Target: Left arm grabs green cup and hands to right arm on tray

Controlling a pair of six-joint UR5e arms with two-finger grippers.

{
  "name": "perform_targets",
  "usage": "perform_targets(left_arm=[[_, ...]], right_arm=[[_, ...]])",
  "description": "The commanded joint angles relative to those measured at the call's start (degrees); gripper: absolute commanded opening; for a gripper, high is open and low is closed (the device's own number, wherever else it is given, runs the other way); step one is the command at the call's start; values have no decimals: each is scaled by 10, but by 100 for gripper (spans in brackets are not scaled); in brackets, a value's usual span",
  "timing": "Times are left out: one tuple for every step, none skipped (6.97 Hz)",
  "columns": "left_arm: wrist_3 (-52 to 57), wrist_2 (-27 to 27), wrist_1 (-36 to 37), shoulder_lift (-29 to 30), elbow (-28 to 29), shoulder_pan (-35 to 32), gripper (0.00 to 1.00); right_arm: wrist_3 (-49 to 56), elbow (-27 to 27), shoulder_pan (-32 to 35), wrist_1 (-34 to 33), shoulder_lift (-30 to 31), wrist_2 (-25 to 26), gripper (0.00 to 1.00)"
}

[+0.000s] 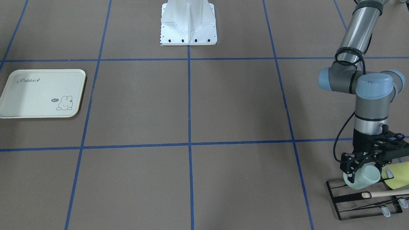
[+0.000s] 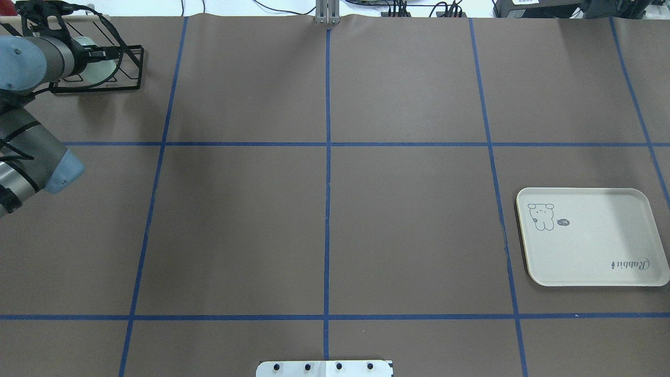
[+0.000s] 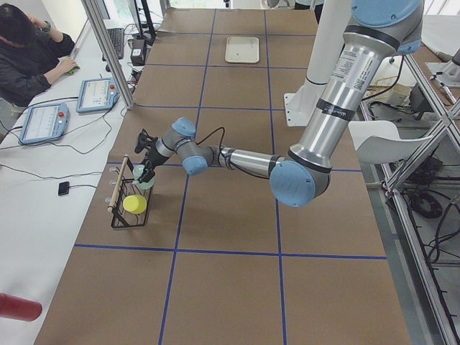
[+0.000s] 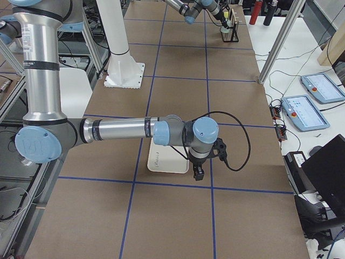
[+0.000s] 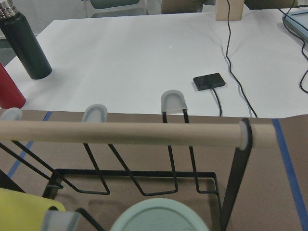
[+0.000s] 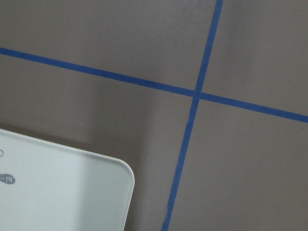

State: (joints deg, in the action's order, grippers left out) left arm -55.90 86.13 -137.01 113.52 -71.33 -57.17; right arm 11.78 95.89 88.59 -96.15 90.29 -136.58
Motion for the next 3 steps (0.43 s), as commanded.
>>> perform_targets(left_arm=[[0,0,0,0,0,-2,87],[0,0,0,0,0,-3,82],[0,1,-1,0,0,-3,69]], right_arm=[[0,0,0,0,1,0,99],[0,0,0,0,1,0,99],[0,-1,0,0,1,0,100]])
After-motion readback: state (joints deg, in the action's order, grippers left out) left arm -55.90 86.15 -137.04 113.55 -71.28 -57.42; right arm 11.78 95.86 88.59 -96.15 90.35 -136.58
